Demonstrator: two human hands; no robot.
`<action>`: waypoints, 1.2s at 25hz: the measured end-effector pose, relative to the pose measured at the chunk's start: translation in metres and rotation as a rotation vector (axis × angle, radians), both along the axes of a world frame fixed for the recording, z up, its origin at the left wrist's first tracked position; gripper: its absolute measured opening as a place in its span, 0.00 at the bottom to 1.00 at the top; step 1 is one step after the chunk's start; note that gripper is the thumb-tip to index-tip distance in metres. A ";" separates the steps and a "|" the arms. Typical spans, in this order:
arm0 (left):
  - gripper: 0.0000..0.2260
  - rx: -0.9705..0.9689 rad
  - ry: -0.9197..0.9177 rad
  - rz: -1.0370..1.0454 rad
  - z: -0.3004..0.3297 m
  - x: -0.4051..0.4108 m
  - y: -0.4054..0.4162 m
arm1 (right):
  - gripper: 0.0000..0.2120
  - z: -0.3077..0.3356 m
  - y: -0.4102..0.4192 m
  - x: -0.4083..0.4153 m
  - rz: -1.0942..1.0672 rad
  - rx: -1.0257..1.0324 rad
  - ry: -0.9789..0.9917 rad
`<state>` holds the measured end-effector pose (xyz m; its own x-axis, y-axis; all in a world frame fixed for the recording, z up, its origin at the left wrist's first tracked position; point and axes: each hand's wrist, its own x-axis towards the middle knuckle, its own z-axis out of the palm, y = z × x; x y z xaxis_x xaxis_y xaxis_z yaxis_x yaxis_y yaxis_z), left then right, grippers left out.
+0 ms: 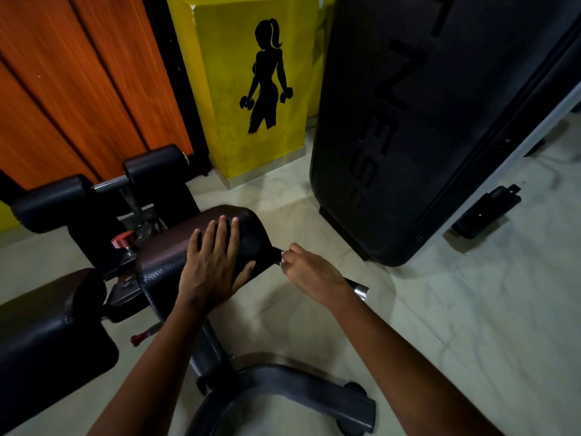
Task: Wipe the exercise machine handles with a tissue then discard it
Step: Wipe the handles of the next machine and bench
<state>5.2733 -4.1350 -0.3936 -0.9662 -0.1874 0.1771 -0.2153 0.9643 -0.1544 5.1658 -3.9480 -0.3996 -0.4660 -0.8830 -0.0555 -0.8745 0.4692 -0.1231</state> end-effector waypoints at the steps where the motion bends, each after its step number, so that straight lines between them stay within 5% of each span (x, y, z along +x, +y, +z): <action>1: 0.37 0.005 -0.004 -0.002 0.001 0.001 0.000 | 0.13 0.003 0.006 0.001 0.006 -0.011 -0.023; 14: 0.35 0.257 -0.102 -0.089 0.027 0.042 0.016 | 0.14 0.046 0.092 0.048 -0.266 0.032 0.010; 21: 0.31 0.392 -0.102 -0.172 0.097 0.101 0.048 | 0.05 0.121 0.077 0.055 -0.443 -0.415 -0.198; 30: 0.23 0.393 0.159 -0.059 0.203 0.235 0.046 | 0.04 0.212 0.027 0.156 -0.281 -0.537 -0.312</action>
